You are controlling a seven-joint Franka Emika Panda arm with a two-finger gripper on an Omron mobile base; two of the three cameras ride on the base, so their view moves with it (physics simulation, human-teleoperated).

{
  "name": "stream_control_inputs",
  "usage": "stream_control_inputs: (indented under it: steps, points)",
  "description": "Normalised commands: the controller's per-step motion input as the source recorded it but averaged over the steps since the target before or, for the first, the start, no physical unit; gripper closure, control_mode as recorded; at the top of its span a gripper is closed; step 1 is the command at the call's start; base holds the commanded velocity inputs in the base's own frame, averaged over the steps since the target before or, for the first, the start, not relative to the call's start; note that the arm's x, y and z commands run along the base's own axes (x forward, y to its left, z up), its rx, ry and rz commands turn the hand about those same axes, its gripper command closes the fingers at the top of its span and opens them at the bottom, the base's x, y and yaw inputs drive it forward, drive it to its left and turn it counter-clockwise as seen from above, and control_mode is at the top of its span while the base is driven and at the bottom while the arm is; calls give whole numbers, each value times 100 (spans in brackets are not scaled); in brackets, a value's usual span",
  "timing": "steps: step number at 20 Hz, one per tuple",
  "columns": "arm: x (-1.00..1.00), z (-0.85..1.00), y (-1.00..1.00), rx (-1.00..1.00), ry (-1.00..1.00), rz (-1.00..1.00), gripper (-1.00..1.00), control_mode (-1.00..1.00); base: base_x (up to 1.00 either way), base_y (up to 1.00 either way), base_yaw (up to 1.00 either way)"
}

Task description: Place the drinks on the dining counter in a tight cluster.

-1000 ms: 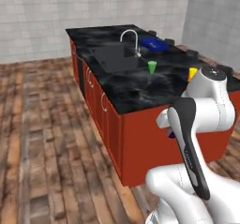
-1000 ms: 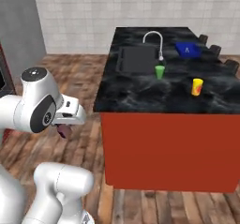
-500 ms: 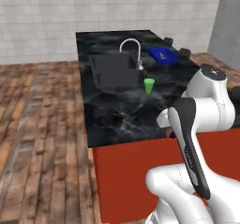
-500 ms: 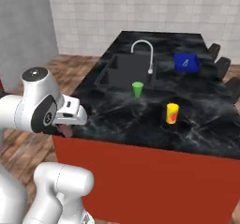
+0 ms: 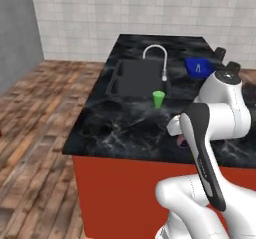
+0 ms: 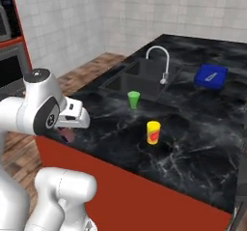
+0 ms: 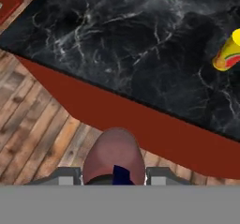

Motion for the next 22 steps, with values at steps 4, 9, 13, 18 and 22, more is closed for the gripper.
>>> stream_control_inputs:
  steps: [4, 9, 13, 18, 22]
  points:
    - [0, 0, 0, 0, 0, 0, 100, 100, -53, -87, 15]
    - [0, 0, 0, 0, 0, 0, 100, 100, -60, -91, 5]
    - [0, 0, 0, 0, 0, 0, 100, 100, -1, -100, 9]
    - [0, 0, 0, 0, 0, 0, 100, 100, 0, -100, 23]
    - [0, 0, 0, 0, 0, 0, 100, 100, 1, -100, 45]
